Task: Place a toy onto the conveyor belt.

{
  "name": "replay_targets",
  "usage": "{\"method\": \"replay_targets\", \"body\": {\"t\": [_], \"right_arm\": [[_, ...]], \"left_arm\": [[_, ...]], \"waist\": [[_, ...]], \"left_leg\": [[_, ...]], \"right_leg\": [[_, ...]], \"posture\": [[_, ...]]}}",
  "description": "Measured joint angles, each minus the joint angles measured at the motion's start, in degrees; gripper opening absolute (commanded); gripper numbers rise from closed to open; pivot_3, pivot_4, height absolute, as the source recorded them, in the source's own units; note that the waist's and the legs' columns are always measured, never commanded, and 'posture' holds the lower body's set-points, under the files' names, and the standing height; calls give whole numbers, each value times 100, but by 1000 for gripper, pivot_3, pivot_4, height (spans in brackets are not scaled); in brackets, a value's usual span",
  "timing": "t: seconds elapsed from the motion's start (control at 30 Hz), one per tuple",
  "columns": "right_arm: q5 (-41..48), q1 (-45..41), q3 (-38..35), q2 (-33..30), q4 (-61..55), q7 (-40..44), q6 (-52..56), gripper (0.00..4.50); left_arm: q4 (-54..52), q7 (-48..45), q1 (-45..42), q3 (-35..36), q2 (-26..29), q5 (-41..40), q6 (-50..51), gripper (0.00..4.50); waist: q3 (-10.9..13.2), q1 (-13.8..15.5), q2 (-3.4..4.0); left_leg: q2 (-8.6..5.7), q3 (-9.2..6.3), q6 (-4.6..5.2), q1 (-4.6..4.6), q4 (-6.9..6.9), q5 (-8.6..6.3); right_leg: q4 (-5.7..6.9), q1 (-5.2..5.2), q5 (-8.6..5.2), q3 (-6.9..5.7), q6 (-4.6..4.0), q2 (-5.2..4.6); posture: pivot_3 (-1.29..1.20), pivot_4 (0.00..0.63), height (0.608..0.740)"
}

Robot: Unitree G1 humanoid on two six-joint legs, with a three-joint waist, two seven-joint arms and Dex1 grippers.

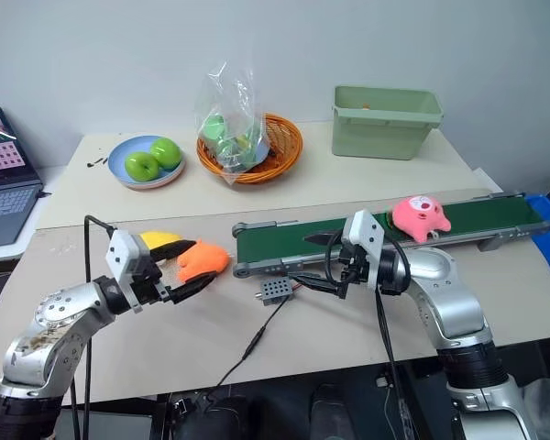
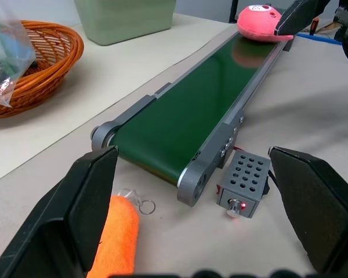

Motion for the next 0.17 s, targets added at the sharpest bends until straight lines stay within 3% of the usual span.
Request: {"method": "replay_targets", "body": {"t": [0.17], "right_arm": [[0,0,0,0,0,-4,0,4500]], "left_arm": [[0,2,-8,-20,0,-25,0,4427]], "waist": [[0,1,0]], "left_leg": [[0,0,0,0,0,0]], "right_leg": [[0,0,0,0,0,0]], "posture": [[0,150,740]]}}
